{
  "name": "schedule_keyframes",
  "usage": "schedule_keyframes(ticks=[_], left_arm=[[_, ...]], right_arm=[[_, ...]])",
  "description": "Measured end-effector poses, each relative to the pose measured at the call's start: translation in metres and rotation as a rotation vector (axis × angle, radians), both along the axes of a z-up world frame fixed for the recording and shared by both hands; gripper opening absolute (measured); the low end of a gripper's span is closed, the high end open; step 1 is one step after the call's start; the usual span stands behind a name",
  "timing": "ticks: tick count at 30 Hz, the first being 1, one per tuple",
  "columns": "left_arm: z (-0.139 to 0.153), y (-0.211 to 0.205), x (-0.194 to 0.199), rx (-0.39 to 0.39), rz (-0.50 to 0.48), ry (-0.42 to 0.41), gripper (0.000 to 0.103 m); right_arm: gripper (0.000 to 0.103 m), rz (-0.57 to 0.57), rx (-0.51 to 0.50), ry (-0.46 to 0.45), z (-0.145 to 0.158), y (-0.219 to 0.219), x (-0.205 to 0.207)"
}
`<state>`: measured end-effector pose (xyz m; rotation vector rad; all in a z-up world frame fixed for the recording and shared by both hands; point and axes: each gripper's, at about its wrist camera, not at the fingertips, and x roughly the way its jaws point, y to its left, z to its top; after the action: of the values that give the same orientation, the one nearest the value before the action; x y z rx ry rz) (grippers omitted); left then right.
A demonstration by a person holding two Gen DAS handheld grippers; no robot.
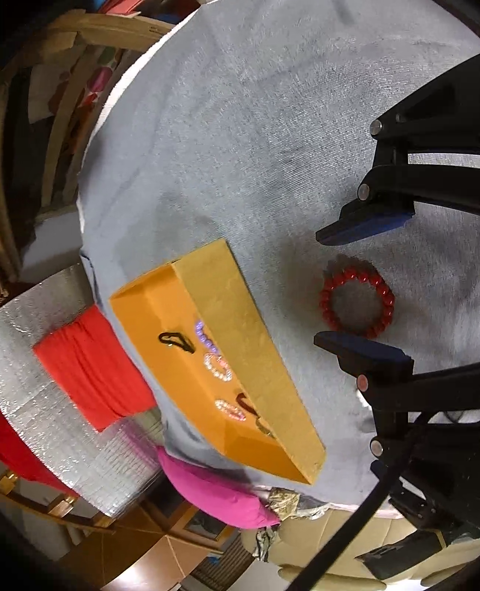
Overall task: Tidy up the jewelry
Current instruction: 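Withdraw both grippers toward the white pearl and red bead bracelets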
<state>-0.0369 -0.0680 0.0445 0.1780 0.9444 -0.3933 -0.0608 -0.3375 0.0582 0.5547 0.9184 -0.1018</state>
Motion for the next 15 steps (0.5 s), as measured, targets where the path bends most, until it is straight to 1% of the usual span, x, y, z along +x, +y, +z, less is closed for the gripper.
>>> schedule_keyframes(ticks=[4, 8, 15], left_arm=[[-0.005, 0.000, 0.002, 0.033, 0.001, -0.006, 0.068], [-0.007, -0.001, 0.006, 0.039, 0.008, -0.004, 0.068], [-0.004, -0.006, 0.001, 0.059, -0.001, -0.035, 0.068]], right_arm=[[0.052, 0.010, 0.005, 0.027, -0.008, -0.001, 0.001], [0.052, 0.026, -0.004, 0.051, -0.013, 0.003, 0.004], [0.052, 0.055, -0.009, 0.049, -0.012, 0.013, 0.006]])
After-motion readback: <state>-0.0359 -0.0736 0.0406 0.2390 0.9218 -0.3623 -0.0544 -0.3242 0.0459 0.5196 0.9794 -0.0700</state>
